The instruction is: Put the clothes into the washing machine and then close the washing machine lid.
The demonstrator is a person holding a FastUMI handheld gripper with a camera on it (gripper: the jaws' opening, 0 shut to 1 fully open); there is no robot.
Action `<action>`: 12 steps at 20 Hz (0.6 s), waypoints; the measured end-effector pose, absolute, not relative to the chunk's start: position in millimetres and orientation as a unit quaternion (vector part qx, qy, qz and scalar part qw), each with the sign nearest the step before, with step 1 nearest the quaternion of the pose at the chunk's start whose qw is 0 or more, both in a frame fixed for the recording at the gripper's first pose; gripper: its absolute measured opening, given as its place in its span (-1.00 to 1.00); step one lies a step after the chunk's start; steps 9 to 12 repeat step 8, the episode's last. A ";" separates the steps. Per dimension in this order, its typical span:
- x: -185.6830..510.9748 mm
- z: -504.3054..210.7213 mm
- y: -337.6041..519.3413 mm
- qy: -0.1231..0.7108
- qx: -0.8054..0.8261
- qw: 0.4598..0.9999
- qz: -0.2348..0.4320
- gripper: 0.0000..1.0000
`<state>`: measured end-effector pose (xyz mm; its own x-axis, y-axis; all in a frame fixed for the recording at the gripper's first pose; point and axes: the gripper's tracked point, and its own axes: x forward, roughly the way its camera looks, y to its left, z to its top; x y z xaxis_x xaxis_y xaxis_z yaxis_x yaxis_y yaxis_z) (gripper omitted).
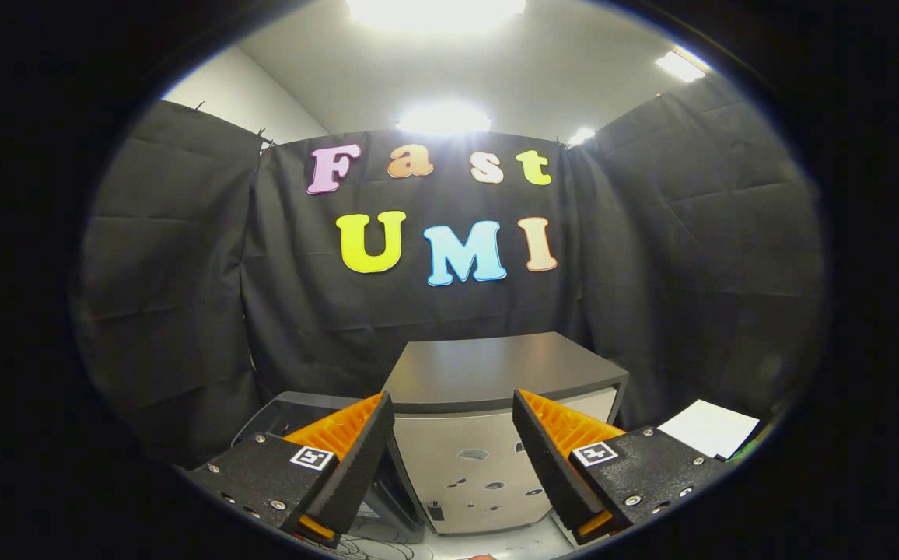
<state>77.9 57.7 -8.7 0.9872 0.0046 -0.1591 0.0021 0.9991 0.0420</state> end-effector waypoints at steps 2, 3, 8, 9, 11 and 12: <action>75.0 -8.9 53.9 0.078 0.024 0.997 -0.001 0.92; 74.2 -9.0 53.8 0.077 0.024 0.997 -0.001 0.91; 71.9 -12.6 52.9 0.074 0.023 0.997 0.001 0.92; 71.9 -12.6 52.9 0.074 0.023 0.997 0.001 0.92; 71.9 -12.6 52.9 0.074 0.023 0.997 0.001 0.92; 71.9 -12.6 52.9 0.074 0.023 0.997 0.001 0.92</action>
